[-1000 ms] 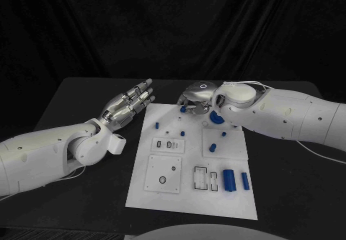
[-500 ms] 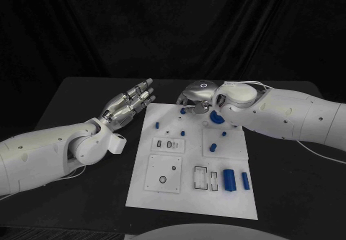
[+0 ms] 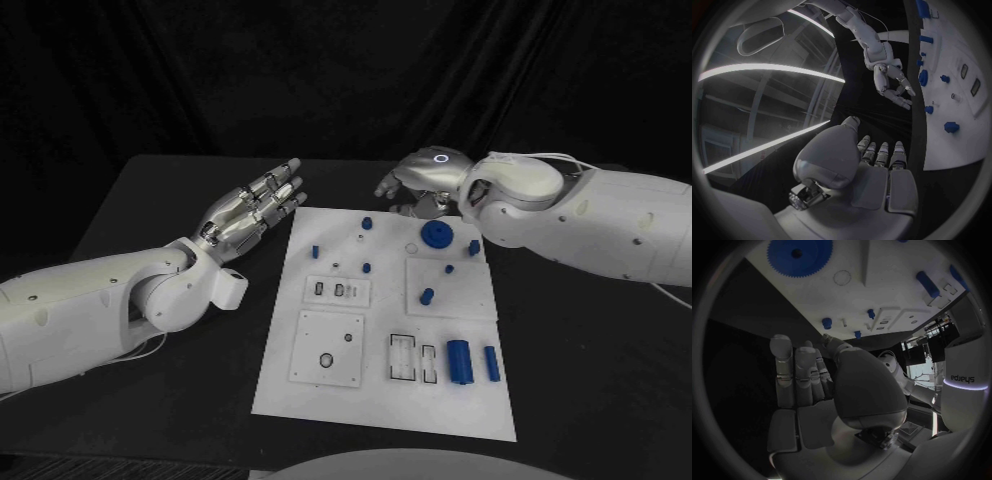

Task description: Assemble the parts on the task board

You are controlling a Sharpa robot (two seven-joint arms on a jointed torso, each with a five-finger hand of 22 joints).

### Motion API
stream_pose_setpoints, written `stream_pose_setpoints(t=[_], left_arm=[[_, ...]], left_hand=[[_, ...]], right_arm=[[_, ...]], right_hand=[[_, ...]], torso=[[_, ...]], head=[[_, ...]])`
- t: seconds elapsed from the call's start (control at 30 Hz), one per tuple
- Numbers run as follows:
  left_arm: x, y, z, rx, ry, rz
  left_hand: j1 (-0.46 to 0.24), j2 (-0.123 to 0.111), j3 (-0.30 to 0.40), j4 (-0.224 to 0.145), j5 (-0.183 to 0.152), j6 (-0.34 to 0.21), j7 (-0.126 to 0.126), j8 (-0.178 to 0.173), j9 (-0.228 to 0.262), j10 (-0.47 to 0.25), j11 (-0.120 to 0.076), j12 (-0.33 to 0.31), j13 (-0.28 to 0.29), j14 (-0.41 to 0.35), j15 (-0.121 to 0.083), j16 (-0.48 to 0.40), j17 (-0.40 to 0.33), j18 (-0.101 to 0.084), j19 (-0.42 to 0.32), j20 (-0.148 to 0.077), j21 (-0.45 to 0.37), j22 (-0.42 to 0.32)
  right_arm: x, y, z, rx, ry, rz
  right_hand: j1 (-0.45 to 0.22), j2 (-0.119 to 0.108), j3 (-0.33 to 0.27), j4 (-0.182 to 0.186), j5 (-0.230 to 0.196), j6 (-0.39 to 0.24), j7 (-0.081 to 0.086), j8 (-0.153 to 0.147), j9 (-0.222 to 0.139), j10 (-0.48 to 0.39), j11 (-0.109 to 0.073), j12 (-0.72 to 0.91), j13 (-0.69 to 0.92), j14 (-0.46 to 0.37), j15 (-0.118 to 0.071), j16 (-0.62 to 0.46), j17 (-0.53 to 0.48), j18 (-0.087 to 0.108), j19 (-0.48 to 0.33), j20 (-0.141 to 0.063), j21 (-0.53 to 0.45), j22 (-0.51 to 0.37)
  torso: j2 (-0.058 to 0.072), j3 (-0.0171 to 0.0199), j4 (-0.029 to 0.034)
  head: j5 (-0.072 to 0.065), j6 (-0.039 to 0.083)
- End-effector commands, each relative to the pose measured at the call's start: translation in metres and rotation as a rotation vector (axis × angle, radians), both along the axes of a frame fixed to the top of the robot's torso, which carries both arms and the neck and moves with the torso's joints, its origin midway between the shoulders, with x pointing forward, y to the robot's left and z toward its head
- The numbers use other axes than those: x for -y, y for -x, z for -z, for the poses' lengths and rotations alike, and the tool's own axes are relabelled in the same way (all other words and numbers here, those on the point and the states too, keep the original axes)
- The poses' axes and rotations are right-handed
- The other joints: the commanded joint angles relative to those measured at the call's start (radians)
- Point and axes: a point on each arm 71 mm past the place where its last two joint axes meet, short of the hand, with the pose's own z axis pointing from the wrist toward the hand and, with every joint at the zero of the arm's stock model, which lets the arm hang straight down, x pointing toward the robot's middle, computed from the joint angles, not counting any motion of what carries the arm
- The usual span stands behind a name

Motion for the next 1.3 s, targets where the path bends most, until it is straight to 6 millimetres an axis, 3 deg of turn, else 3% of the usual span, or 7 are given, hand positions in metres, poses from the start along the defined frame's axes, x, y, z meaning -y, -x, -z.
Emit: stream_pose_setpoints(t=[0.03, 0.27, 0.37, 0.5, 0.63, 1.0, 1.3], left_arm=[[-0.001, 0.002, -0.01, 0.093, 0.077, -0.006], [-0.001, 0.002, -0.009, 0.092, 0.077, -0.005], [-0.002, 0.002, -0.009, 0.091, 0.077, -0.005], [-0.001, 0.002, -0.009, 0.091, 0.077, -0.004], [-0.001, 0.002, -0.009, 0.09, 0.077, -0.002], [0.001, 0.001, -0.009, 0.089, 0.078, 0.002], [0.0, 0.001, -0.009, 0.088, 0.078, 0.002]], left_hand=[[0.0, 0.008, 0.004, 0.0, 0.0, 0.002, 0.003, 0.006, 0.001, 0.001, 0.004, -0.007, -0.001, -0.002, 0.007, -0.004, -0.002, 0.007, -0.003, 0.006, -0.003, -0.001], [0.0, 0.007, 0.005, 0.0, 0.0, 0.002, 0.003, 0.006, 0.002, 0.001, 0.004, -0.007, -0.001, -0.002, 0.007, -0.004, -0.002, 0.007, -0.003, 0.006, -0.003, -0.001], [0.0, 0.007, 0.005, 0.0, 0.0, 0.002, 0.003, 0.006, 0.002, 0.001, 0.004, -0.007, -0.001, -0.002, 0.007, -0.004, -0.002, 0.007, -0.003, 0.006, -0.003, -0.001], [0.0, 0.007, 0.005, 0.0, 0.0, 0.002, 0.003, 0.006, 0.002, 0.001, 0.004, -0.007, -0.001, -0.002, 0.007, -0.004, -0.002, 0.007, -0.003, 0.006, -0.003, -0.001], [0.0, 0.007, 0.005, 0.0, 0.0, 0.002, 0.003, 0.006, 0.002, 0.001, 0.004, -0.007, -0.001, -0.002, 0.007, -0.004, -0.002, 0.007, -0.003, 0.006, -0.003, -0.001], [-0.001, 0.007, 0.007, -0.001, 0.0, 0.003, 0.003, 0.006, 0.002, 0.001, 0.004, -0.007, -0.001, -0.002, 0.008, -0.004, -0.002, 0.007, -0.003, 0.007, -0.003, -0.001], [-0.001, 0.007, 0.007, -0.001, 0.0, 0.003, 0.003, 0.006, 0.002, 0.001, 0.004, -0.007, -0.001, -0.002, 0.008, -0.004, -0.002, 0.007, -0.003, 0.007, -0.003, -0.001]], right_arm=[[0.013, 0.008, -0.014, 0.042, -0.054, 0.015], [0.046, 0.017, -0.021, 0.0, -0.094, 0.078], [0.059, 0.015, -0.018, -0.032, -0.086, 0.126], [0.073, 0.013, -0.01, -0.068, -0.07, 0.196], [0.083, 0.013, -0.001, -0.098, -0.055, 0.244], [0.09, 0.012, 0.013, -0.118, -0.037, 0.288], [0.089, 0.013, 0.024, -0.134, -0.031, 0.285]], right_hand=[[0.006, 0.0, 0.003, -0.002, 0.009, 0.019, 0.001, 0.002, 0.002, 0.024, -0.008, 0.017, 0.006, -0.002, -0.004, 0.003, 0.01, 0.011, 0.005, -0.001, 0.01, 0.02], [0.018, -0.008, -0.003, -0.006, 0.017, 0.054, -0.015, 0.008, 0.002, 0.205, -0.062, 0.153, 0.067, 0.015, -0.027, 0.012, 0.025, 0.005, 0.031, -0.022, 0.036, 0.059], [0.01, -0.014, -0.036, 0.007, -0.001, 0.055, -0.028, -0.006, -0.003, 0.17, -0.078, 0.322, 0.205, 0.008, -0.04, -0.009, 0.006, 0.008, 0.023, -0.038, 0.012, 0.051], [-0.025, -0.014, -0.086, 0.039, -0.022, 0.046, -0.034, -0.01, -0.002, 0.016, -0.091, 0.671, 0.511, -0.016, -0.041, -0.066, -0.056, 0.019, 0.001, -0.045, -0.055, 0.012], [-0.058, -0.005, -0.116, 0.071, -0.031, 0.054, -0.04, -0.008, 0.001, 0.114, -0.09, 0.993, 0.883, -0.014, -0.045, -0.069, -0.049, 0.019, 0.003, -0.042, -0.088, 0.001], [-0.111, 0.009, -0.178, 0.104, -0.039, 0.053, -0.046, -0.006, 0.006, 0.451, -0.101, 1.347, 1.368, 0.131, -0.059, 0.281, 0.464, -0.039, 0.156, -0.054, 0.177, 0.279], [-0.124, 0.015, -0.199, 0.109, -0.038, 0.056, -0.048, -0.007, 0.011, 0.533, -0.105, 1.404, 1.462, 0.166, -0.064, 0.364, 0.599, -0.059, 0.202, -0.059, 0.275, 0.378]], torso=[[-0.001, -0.0004, -0.0045], [-0.001, -0.0017, -0.0082], [-0.001, -0.0024, -0.0073], [-0.001, -0.0013, -0.0061], [-0.001, 0.0003, -0.0051], [-0.001, 0.0008, -0.0048], [-0.003, -0.0002, -0.0026]], head=[[0.001, -0.005], [0.004, -0.01], [0.001, -0.012], [-0.003, -0.013], [-0.006, -0.012], [-0.012, -0.017], [-0.012, -0.017]])
